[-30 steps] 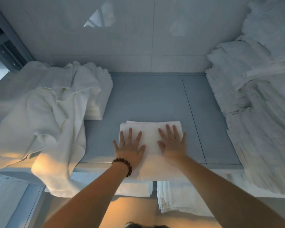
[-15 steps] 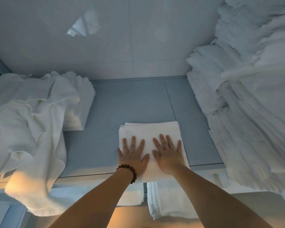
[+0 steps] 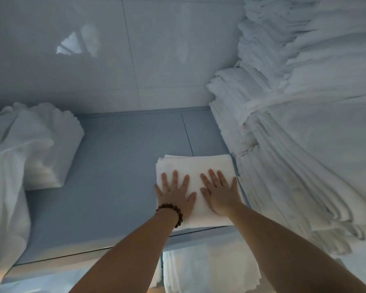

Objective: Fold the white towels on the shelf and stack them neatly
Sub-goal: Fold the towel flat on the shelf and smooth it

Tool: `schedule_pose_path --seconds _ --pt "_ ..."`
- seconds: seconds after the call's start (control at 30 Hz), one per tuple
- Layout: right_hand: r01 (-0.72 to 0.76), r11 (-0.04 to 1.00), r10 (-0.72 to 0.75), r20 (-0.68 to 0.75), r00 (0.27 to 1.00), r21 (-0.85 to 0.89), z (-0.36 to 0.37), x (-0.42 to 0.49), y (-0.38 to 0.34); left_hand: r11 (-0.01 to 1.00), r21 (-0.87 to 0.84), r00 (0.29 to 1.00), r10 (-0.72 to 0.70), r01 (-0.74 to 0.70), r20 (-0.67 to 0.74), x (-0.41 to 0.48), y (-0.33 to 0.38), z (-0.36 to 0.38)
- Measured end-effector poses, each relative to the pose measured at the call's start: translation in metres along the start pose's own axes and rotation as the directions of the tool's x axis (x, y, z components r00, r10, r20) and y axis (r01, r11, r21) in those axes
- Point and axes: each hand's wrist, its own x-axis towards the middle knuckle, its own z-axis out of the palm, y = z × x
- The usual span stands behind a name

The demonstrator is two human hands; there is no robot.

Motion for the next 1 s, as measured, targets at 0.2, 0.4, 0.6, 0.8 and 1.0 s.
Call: schedule_pose_path --seconds 0.2,0.4,0.6,0.8,1.0 --pt "-0.062 0.997 0.062 -0.004 0.998 0.052 -0.004 -0.015 -0.04 0.998 0.025 0.994 0.053 -0.051 -0.098 -0.025 0.017 0.0" --pt "-0.061 0.997 0.067 -0.154 0.986 0.041 0.026 -0.052 -0.029 0.994 0.022 0.986 0.106 -0.104 -0.129 -0.042 -0.001 0.011" --pt "-0.147 0.989 0.15 -0.223 0.963 0.033 0.036 -0.078 -0.015 0.993 0.024 0.982 0.119 -0.116 -0.147 -0.079 -0.01 0.024" --pt "-0.175 0.982 0.186 -0.198 0.962 0.068 0.04 -0.066 -0.015 0.997 0.004 0.989 0.083 -0.083 -0.119 -0.071 -0.007 0.021" --pt "-0.142 0.988 0.152 -0.234 0.96 0.057 0.023 -0.015 0.001 0.998 -0.011 0.992 0.067 -0.069 -0.111 -0.01 -0.001 0.012"
